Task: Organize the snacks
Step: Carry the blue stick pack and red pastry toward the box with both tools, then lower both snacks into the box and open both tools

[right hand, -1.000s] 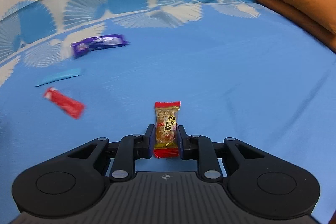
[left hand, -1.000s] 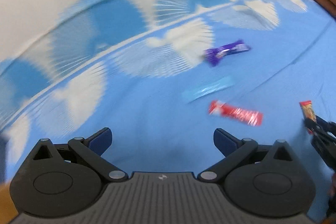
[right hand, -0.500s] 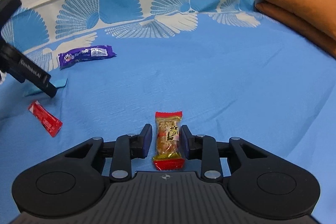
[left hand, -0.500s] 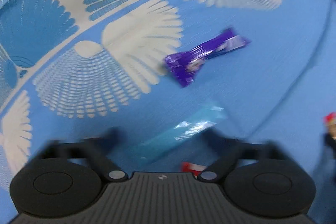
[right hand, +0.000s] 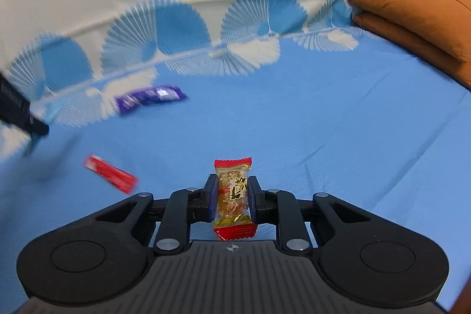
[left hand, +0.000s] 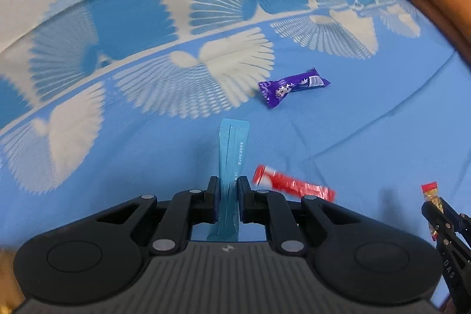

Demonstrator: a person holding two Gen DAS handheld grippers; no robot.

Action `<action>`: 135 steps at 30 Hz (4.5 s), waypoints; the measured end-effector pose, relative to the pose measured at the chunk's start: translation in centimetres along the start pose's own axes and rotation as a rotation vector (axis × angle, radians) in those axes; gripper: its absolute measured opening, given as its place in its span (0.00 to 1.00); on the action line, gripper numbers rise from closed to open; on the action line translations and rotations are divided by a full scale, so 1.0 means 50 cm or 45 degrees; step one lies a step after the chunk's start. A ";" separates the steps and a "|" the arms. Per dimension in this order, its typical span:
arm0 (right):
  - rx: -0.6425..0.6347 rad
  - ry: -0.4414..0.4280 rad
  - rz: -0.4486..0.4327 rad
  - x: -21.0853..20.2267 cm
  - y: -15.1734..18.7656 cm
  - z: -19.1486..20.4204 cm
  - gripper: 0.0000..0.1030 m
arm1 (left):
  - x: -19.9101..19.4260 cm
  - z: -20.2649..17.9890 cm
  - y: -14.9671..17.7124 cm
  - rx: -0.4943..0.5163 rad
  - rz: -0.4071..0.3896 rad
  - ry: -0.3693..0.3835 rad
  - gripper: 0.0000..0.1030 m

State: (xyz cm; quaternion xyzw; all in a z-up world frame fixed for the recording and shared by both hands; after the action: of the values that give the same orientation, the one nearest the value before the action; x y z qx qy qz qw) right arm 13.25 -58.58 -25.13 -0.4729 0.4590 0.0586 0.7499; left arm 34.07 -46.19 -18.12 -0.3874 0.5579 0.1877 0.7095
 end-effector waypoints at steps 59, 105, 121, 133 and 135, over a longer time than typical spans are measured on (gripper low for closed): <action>-0.815 -0.655 -0.004 -0.810 0.388 0.522 0.22 | -0.649 0.302 0.935 -0.497 -0.258 -0.114 0.13; -0.789 -0.609 0.097 -0.676 0.324 0.620 0.22 | -0.561 0.447 0.823 -0.612 -0.214 -0.127 0.14; -0.769 -0.599 0.181 -0.495 0.257 0.728 0.22 | -0.416 0.535 0.707 -0.608 -0.103 -0.168 0.14; -0.675 -0.593 0.225 -0.404 0.224 0.758 0.66 | -0.383 0.585 0.685 -0.643 -0.189 -0.334 1.00; -0.670 -0.600 0.236 -0.408 0.223 0.755 0.66 | -0.390 0.578 0.693 -0.592 -0.174 -0.369 1.00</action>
State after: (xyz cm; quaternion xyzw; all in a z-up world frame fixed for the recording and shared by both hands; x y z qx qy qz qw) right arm 19.67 -16.61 -12.30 -0.5795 0.2837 0.3498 0.6792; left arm 22.53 0.78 -9.39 -0.5457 0.3652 0.3158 0.6849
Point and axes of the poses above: each gripper's, at about its wrist camera, not at the fingertips, and x roughly the way its jaws point, z to its left, y to its underside, the point moved 5 cm from there along x, roughly the way its jaws point, and after that the axes turned 9 degrees about z, right-handed, at the moved point
